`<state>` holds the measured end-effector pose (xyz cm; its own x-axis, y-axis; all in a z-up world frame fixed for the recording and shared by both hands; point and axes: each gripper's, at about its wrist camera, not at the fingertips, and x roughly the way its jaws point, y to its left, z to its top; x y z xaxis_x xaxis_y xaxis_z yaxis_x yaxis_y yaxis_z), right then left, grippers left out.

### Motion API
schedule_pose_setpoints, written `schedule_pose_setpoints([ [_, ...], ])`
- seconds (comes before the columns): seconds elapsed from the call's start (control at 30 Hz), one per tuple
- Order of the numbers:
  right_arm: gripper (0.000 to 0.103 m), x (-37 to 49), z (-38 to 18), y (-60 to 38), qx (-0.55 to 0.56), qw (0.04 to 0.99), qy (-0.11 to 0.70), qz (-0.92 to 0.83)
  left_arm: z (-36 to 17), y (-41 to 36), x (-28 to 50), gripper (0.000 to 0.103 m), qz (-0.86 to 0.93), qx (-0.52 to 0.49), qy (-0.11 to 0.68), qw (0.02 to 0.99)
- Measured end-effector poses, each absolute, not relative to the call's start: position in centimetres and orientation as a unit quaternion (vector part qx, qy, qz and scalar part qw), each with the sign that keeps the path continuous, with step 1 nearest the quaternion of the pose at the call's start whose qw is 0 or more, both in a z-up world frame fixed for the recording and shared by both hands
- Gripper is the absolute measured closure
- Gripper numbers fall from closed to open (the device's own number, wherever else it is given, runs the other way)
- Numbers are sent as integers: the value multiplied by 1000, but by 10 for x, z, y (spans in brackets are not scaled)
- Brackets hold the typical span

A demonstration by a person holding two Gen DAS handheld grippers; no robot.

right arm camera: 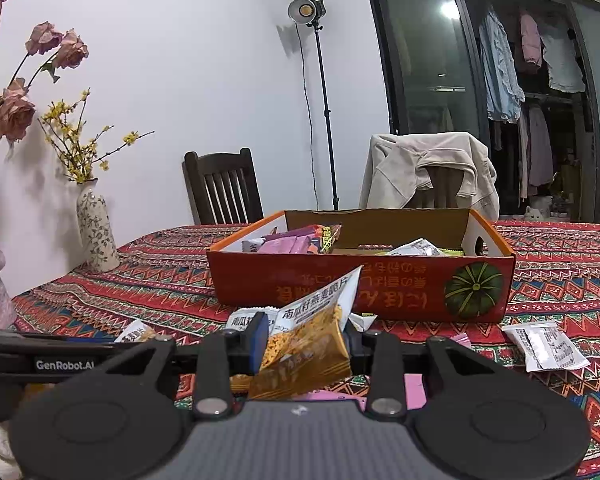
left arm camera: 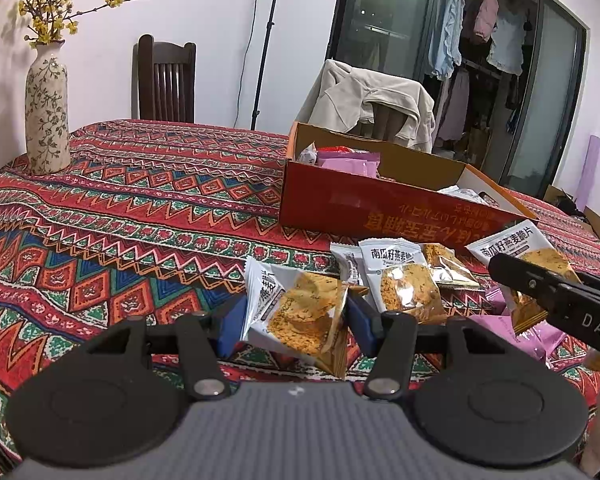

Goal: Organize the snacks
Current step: 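Carry both biscuit packets toward the cardboard box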

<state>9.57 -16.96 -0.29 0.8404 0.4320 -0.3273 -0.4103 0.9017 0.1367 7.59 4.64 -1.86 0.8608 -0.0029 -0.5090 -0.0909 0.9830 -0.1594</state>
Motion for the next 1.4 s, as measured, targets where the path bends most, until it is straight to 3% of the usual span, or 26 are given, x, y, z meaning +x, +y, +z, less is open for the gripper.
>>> schedule_pose_setpoints([
  [0.63, 68, 100, -3, -175, 51, 961, 174, 207, -16, 45, 73, 47, 9, -94, 252, 963],
  [1.07, 68, 104, -5, -193, 80, 969, 146, 182, 48, 2, 80, 47, -25, -57, 189, 980],
  [1.4, 68, 107, -7, -192, 79, 968, 147, 186, 54, 9, 100, 47, -2, -77, 192, 978],
])
